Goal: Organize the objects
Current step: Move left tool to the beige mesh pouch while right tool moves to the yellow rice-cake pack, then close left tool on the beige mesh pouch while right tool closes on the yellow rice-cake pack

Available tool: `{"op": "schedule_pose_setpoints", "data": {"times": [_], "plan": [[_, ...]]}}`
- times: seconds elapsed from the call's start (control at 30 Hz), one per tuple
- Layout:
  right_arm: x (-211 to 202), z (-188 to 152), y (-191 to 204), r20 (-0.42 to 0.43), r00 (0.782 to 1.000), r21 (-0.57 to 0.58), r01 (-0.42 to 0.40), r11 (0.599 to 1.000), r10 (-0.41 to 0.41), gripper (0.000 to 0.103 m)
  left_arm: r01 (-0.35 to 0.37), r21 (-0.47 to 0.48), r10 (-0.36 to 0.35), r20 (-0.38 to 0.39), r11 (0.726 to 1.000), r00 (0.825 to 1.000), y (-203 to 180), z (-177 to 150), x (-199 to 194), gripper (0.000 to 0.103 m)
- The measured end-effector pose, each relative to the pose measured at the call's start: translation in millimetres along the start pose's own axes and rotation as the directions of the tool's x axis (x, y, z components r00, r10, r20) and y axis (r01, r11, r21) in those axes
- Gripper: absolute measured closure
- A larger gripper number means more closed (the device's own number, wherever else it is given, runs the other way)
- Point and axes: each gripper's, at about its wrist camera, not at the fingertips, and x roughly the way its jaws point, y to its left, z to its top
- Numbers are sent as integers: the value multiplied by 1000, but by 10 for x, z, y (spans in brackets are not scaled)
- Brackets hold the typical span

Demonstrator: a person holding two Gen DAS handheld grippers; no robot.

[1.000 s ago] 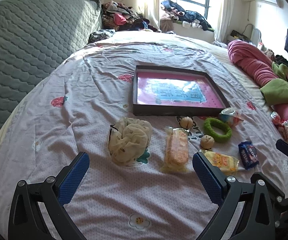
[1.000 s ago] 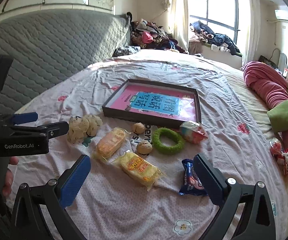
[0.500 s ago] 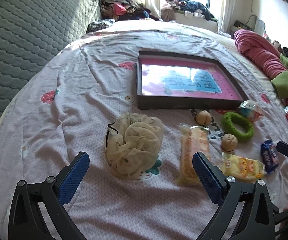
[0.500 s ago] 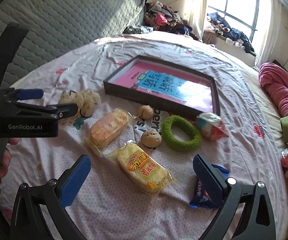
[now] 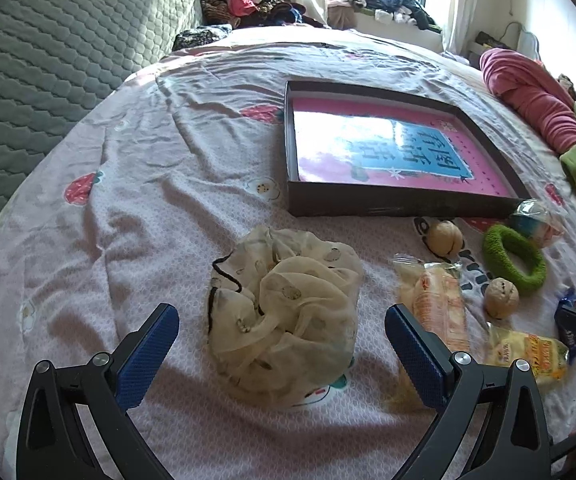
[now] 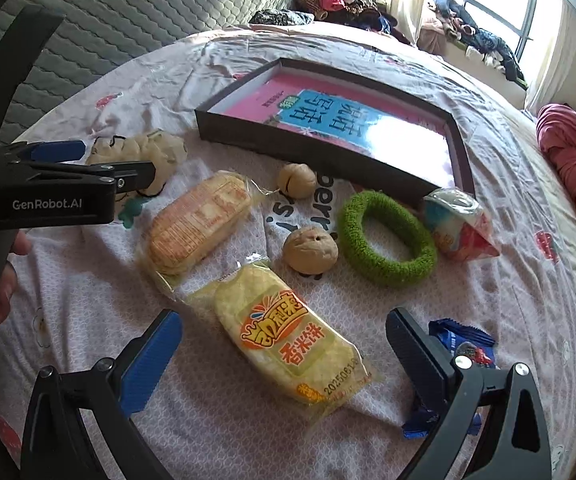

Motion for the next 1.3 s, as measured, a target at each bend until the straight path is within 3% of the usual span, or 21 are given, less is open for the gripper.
{"op": "schedule_pose_setpoints", "data": {"times": [0.27,0.4,0.47,0.73,0.8,0.87,0.93,1.17,1.3], "plan": [[85,46,-101,-26,1000,56,-1,998,3,2,5,10,-5,-3,1000,1000,-22,-5,108,0],[126,37,-112,-45,999,63,-10,998,13,10,5,9,-5,-5,1000,1000,3,0,128,1],[139,32,-103,-50,999,64,-11,998,14,13,9,10,-9,-4,1000,1000,5,2,125,7],[138,23,-61,-54,998,67,-17,998,21,35,32,21,-33,16,999,999,-19,21,55,8],[124,18,-52,-54,998,67,-21,998,24,40,36,19,-36,24,999,999,-11,27,37,16],[115,15,-41,-54,998,63,-23,998,27,44,45,20,-45,17,999,999,-6,30,40,48],[110,9,-22,-57,998,58,-24,998,27,49,69,15,-69,-15,997,997,4,29,87,50],[61,-24,-29,-52,998,73,-43,996,47,56,99,26,-100,0,995,995,-4,14,40,80],[25,-55,-39,-47,997,88,-63,994,67,58,118,31,-118,3,993,993,-37,8,-10,86]]}}
